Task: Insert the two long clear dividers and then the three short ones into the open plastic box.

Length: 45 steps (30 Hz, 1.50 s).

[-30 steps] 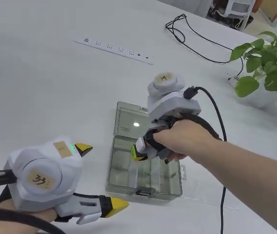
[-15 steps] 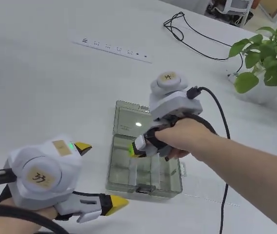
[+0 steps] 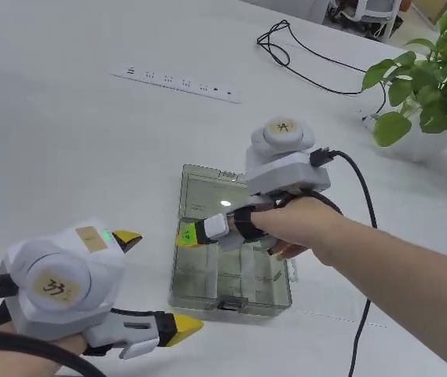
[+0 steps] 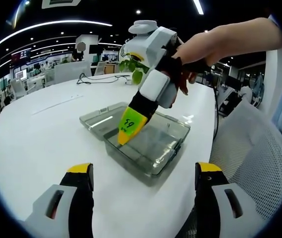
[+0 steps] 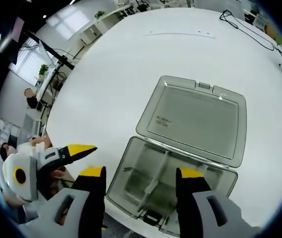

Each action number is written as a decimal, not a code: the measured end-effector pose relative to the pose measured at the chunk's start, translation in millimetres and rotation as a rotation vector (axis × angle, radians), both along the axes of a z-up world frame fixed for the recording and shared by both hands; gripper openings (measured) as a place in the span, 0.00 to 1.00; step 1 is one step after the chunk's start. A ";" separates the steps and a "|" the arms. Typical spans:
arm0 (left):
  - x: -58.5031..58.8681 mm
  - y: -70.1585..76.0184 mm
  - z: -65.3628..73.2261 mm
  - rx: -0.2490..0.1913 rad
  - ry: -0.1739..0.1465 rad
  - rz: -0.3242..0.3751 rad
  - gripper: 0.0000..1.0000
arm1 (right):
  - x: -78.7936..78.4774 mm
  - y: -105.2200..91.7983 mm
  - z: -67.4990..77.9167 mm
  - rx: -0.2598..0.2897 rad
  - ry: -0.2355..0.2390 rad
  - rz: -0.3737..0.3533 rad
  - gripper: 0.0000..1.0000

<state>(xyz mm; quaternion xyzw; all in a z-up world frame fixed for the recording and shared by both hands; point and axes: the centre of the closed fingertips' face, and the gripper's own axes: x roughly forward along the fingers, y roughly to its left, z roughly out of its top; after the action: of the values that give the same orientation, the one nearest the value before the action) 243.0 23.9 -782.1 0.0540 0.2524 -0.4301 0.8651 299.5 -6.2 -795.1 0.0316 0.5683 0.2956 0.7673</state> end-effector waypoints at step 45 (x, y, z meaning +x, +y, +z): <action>13.5 -1.5 24.3 0.012 -0.005 0.029 0.86 | -18.3 -69.4 62.7 0.381 -0.503 0.232 1.00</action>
<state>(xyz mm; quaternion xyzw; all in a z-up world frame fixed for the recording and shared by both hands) 256.6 22.3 -757.8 0.0564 0.2536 -0.4161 0.8714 281.2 -75.6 -732.4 0.0355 0.2954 0.4802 0.8252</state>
